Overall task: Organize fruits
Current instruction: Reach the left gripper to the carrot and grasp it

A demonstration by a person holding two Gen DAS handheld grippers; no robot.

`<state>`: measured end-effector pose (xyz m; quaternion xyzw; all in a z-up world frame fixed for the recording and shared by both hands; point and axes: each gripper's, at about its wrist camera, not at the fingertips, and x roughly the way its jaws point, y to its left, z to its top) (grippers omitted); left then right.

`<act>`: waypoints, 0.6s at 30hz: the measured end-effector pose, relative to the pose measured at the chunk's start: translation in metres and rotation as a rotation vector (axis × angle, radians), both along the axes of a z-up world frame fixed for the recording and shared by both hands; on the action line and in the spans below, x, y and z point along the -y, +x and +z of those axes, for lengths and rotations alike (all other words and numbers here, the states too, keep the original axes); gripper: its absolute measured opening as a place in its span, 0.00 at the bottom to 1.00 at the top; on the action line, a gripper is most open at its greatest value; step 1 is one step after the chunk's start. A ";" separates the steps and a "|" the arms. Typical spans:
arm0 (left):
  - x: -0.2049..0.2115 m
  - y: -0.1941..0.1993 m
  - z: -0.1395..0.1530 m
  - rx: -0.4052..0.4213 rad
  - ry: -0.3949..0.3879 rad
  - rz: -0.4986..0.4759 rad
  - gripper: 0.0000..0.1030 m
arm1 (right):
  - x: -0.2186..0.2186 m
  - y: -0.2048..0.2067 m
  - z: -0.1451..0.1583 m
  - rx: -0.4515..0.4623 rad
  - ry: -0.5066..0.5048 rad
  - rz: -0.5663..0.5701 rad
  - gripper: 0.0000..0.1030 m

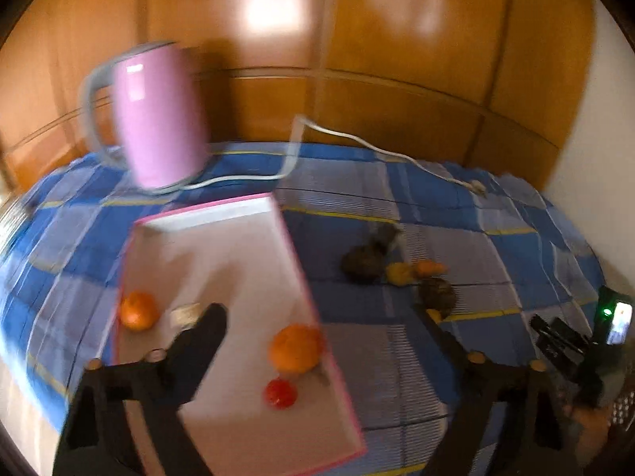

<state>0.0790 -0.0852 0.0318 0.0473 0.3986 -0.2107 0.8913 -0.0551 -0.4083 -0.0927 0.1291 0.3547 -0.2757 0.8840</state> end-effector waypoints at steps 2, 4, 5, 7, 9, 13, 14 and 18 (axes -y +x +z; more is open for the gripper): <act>0.023 0.012 0.000 -0.039 0.013 -0.096 0.63 | 0.001 0.002 -0.002 0.006 0.004 0.001 0.50; 0.047 0.020 -0.001 -0.067 0.026 -0.192 0.56 | 0.003 0.003 -0.002 0.011 0.011 0.001 0.50; 0.060 0.025 -0.003 -0.077 0.042 -0.235 0.55 | 0.003 0.003 -0.002 0.013 0.013 0.002 0.50; 0.084 0.034 -0.004 -0.105 0.066 -0.334 0.52 | 0.004 0.003 -0.002 0.016 0.017 0.005 0.51; 0.111 0.043 -0.008 -0.112 0.122 -0.408 0.48 | 0.005 0.003 -0.002 0.019 0.018 0.009 0.51; 0.153 0.056 -0.018 -0.137 0.231 -0.528 0.39 | 0.006 0.002 -0.003 0.023 0.021 0.020 0.51; 0.162 0.060 -0.023 -0.152 0.260 -0.558 0.37 | 0.007 0.002 -0.003 0.024 0.022 0.021 0.51; 0.194 0.069 -0.049 -0.193 0.409 -0.675 0.34 | 0.008 0.002 -0.003 0.027 0.030 0.028 0.53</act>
